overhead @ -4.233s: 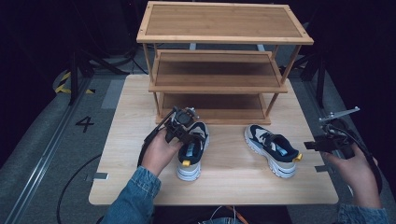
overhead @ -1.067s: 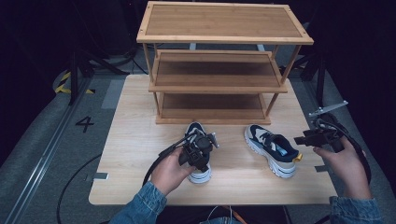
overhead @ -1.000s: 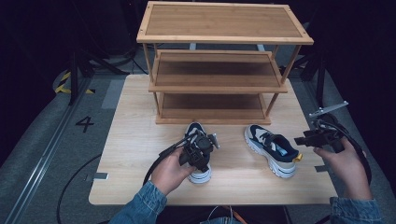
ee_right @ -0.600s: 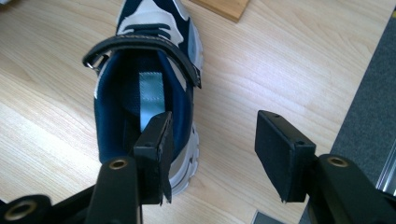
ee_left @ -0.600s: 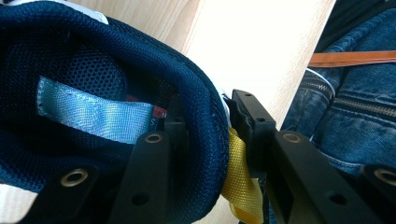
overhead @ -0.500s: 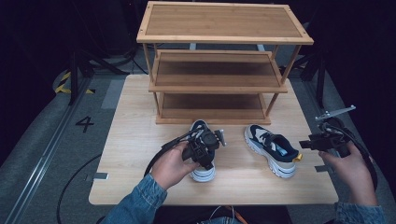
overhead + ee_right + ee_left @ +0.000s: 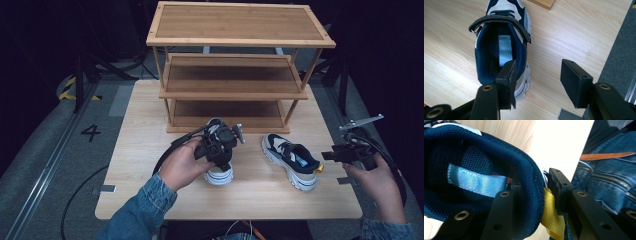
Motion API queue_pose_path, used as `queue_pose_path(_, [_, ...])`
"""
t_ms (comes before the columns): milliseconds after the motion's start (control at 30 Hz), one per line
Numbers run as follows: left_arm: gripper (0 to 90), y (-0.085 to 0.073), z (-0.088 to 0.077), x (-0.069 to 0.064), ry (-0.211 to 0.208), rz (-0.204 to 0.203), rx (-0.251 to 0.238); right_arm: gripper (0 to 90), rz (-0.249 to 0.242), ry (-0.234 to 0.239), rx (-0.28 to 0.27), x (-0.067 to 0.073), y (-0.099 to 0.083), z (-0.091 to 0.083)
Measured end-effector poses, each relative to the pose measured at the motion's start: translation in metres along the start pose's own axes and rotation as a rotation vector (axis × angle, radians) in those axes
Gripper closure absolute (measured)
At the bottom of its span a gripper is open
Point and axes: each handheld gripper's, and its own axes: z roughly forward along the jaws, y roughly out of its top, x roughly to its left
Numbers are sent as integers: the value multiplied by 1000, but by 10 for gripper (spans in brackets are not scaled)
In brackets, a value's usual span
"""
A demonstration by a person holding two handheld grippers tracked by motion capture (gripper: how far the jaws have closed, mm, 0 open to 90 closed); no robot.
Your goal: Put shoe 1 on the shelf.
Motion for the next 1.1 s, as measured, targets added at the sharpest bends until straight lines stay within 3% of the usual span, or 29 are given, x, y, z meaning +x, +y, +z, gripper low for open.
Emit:
queue_pose_path(667, [669, 26, -68, -4, 21, 78, -23, 471, 17, 0, 2, 1, -5, -3])
queue_pose_path(1100, [658, 34, -105, -7, -14, 108, -49, 471, 41, -13, 0, 1, -17, -10])
